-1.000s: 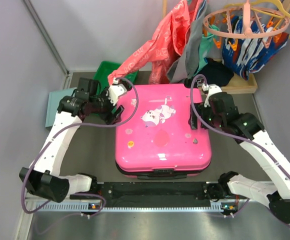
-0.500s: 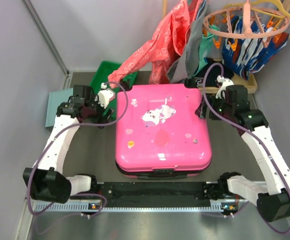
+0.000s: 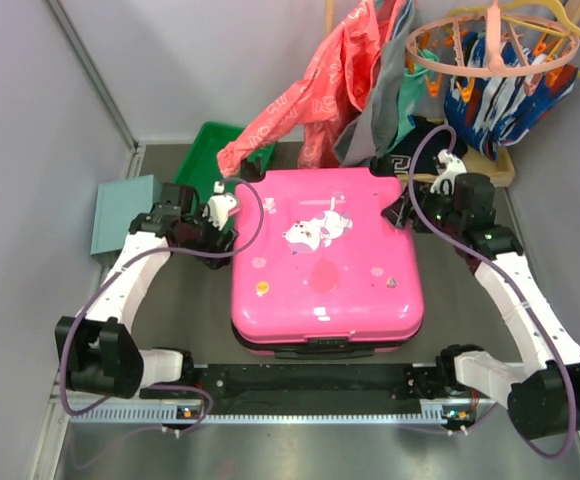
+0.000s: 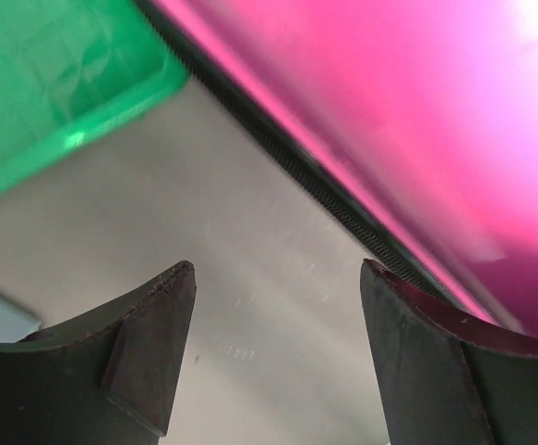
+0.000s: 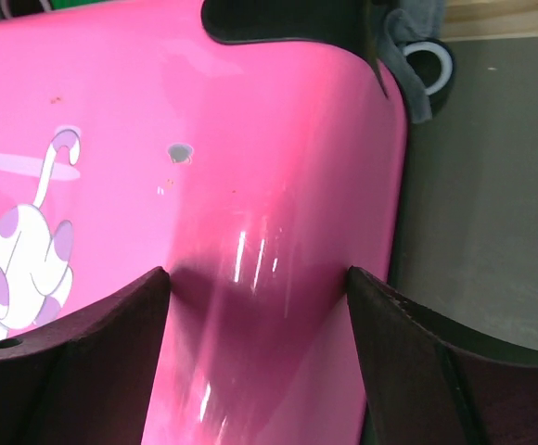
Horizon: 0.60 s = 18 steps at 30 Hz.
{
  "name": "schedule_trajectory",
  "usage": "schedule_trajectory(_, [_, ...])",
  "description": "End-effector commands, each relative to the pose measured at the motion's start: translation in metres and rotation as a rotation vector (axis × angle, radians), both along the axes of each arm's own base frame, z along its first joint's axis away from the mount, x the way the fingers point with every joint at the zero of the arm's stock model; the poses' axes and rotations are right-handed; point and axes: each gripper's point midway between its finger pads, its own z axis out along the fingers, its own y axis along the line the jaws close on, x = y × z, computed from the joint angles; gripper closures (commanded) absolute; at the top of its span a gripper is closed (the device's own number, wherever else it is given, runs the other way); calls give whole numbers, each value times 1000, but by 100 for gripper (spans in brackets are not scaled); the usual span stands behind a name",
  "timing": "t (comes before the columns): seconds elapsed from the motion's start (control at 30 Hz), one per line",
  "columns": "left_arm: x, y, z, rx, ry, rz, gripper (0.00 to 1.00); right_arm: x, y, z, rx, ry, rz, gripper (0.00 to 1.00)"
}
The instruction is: Open, take out, and arrange the luggage
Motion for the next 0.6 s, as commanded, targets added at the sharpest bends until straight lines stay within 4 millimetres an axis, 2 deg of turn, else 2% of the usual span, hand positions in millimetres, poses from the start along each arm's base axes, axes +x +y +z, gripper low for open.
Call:
schedule_trajectory(0.0, [4, -56, 43, -281, -90, -130, 23, -22, 4, -69, 20, 230, 36, 24])
schedule_trajectory(0.1, [18, -53, 62, -318, -145, -41, 21, -21, 2, -68, 22, 224, 14, 19])
schedule_trajectory(0.17, [23, -53, 69, -346, -157, -16, 21, -24, -9, -62, -32, 225, -29, 20])
schedule_trajectory(0.2, [24, -53, 70, -352, -159, -15, 21, -24, -24, -52, -96, 182, -98, 20])
schedule_trajectory(0.23, [25, -54, 70, -357, -155, -14, 21, -38, -24, -51, -166, 203, -101, 20])
schedule_trajectory(0.27, [25, -55, 71, -363, -155, -17, 21, -40, -29, -30, -216, 147, -130, 20])
schedule_trajectory(0.3, [25, -57, 72, -372, -154, -28, 21, -40, -49, -18, -317, 109, -237, 20])
schedule_trajectory(0.33, [25, -58, 72, -377, -149, -31, 21, -47, -50, 9, -337, 49, -260, 20])
schedule_trajectory(0.37, [24, -59, 72, -382, -145, -33, 21, -66, -41, 10, -372, 74, -236, 20])
schedule_trajectory(0.4, [24, -59, 71, -381, -142, -31, 21, -74, -47, 18, -421, 60, -283, 20])
schedule_trajectory(0.43, [24, -59, 71, -381, -144, -27, 21, -81, -43, 29, -410, 42, -287, 20])
schedule_trajectory(0.47, [23, -58, 69, -379, -141, -26, 21, -101, -24, 24, -409, 70, -224, 20])
schedule_trajectory(0.53, [25, -58, 67, -378, -153, -14, 22, -112, -15, 30, -430, 53, -238, 20])
schedule_trajectory(0.57, [23, -58, 62, -380, -144, -11, 22, -118, 0, 23, -436, 85, -244, 20])
